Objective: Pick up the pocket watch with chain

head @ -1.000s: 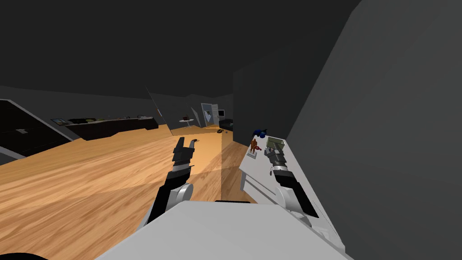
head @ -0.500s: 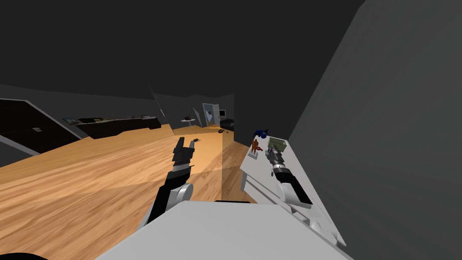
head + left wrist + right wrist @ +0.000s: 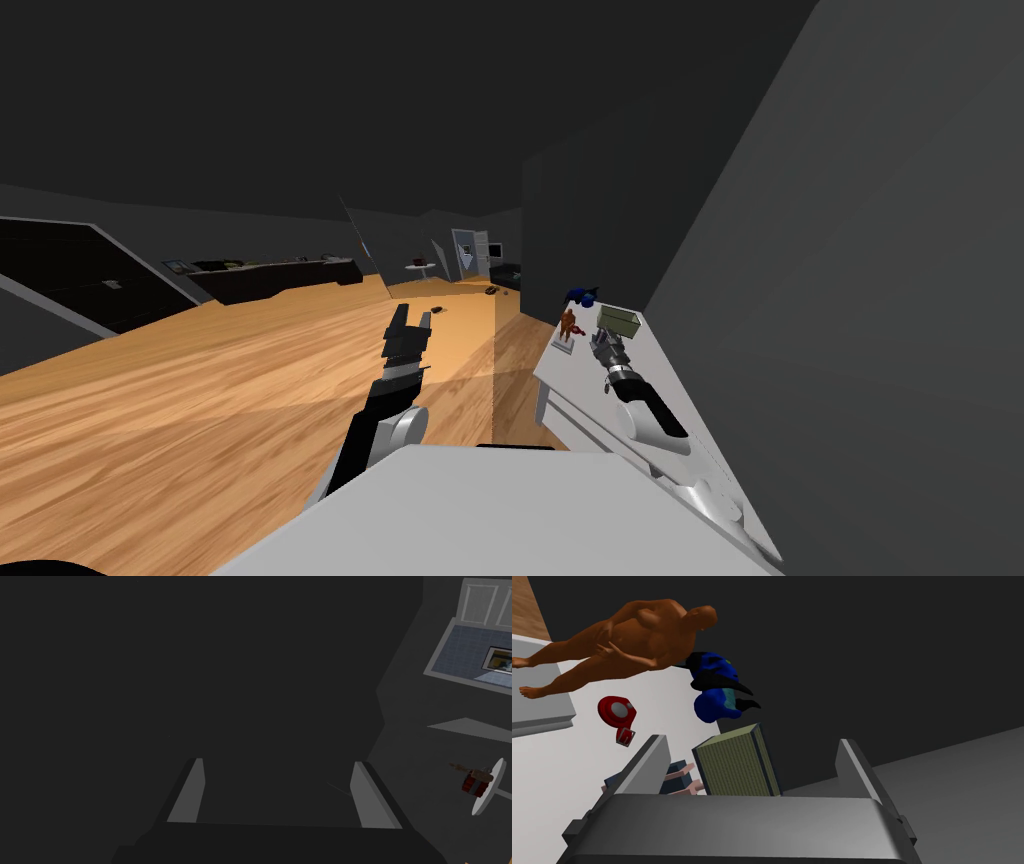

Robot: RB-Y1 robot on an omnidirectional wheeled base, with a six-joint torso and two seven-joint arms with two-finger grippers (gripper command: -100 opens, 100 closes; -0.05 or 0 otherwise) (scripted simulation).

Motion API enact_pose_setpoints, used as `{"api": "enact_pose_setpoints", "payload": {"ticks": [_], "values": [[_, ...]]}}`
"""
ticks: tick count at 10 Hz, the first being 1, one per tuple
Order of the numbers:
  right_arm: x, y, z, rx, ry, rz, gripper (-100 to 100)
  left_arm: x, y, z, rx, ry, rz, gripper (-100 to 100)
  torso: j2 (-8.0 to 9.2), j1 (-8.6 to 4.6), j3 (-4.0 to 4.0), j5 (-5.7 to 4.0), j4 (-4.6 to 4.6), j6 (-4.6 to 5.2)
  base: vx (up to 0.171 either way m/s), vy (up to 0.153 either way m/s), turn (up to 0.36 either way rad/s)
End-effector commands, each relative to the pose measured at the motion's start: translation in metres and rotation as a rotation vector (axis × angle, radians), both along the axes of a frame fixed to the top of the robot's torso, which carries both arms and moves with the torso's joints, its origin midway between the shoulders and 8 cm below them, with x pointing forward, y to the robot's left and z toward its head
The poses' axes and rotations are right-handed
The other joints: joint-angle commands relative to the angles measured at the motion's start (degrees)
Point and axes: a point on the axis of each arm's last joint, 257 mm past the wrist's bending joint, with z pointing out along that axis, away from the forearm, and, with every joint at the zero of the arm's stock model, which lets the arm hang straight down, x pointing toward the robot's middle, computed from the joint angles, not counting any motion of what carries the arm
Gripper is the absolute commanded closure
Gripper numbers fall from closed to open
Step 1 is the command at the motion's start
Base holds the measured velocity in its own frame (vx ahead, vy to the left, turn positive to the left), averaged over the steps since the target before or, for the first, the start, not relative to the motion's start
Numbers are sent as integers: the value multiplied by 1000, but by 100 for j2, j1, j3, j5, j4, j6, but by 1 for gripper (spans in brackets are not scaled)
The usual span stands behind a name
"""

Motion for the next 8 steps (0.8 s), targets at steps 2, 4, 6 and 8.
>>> {"api": "enact_pose_setpoints", "payload": {"ticks": [2,4,6,8], "values": [[5,-17,-32,86,80,-20,-100,0,0,0,0,0,0,0,1,1,1,0,0,1,2,3,26],[7,-31,-55,145,133,-40,-100,0,0,0,0,0,0,0,2,1,1,0,0,1,2,4,28],[10,-43,-68,203,171,-57,-100,0,0,0,0,0,0,0,2,1,1,0,0,1,2,3,21],[9,-58,-92,269,225,-86,-100,0,0,0,0,0,0,0,1,0,0,0,0,1,3,3,30]]}}
